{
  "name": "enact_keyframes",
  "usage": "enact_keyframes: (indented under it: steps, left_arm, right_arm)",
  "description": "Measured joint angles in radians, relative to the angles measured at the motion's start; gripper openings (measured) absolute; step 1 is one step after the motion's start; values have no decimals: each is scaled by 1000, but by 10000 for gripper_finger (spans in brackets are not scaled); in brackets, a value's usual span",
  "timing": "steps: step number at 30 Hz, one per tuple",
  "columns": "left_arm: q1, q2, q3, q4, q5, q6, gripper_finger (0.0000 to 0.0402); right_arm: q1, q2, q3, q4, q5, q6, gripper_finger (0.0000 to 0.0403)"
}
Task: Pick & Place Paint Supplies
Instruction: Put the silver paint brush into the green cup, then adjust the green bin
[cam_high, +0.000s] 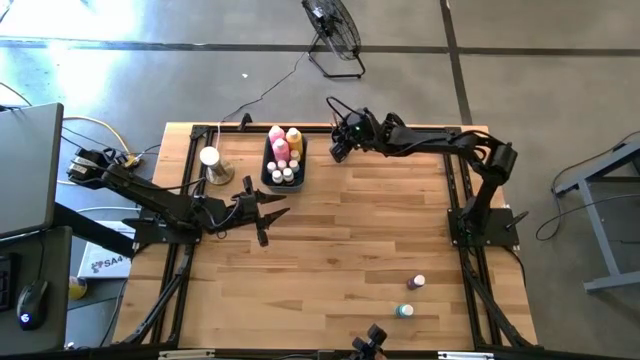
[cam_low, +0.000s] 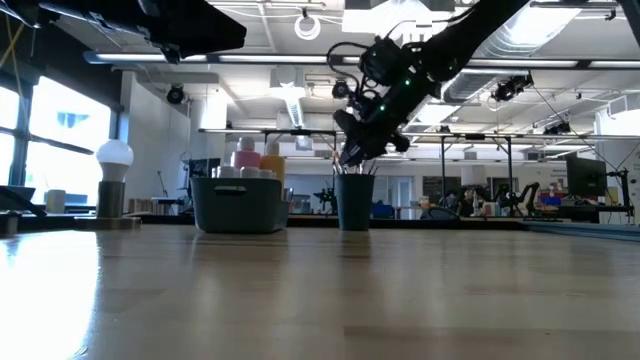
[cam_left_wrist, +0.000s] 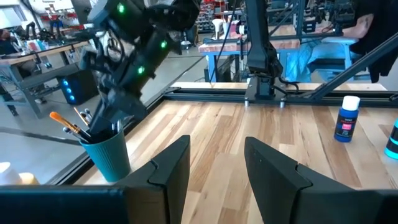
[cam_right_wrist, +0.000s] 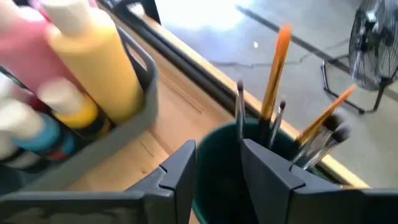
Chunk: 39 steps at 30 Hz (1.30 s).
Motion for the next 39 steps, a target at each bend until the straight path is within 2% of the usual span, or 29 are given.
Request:
enact_keyframes:
  steps: [10, 24, 30, 34, 39]
  left_arm:
    - [0, 0, 0, -4, 0, 0, 150]
    - [0, 0, 0, -7, 0, 0, 150]
    - [0, 0, 0, -12, 0, 0, 150]
    - [0, 0, 0, -29, 1, -3, 150]
    - [0, 0, 0, -27, 1, -3, 150]
  right_arm:
    - [46, -188, 0, -26, 0, -26, 123]
    - [176, -437, 0, -105, -10, -53, 123]
    - [264, -524, 0, -223, -42, -131, 121]
    - [360, -555, 0, -345, 9, -132, 100]
    - [477, -574, 0, -504, 74, -68, 41]
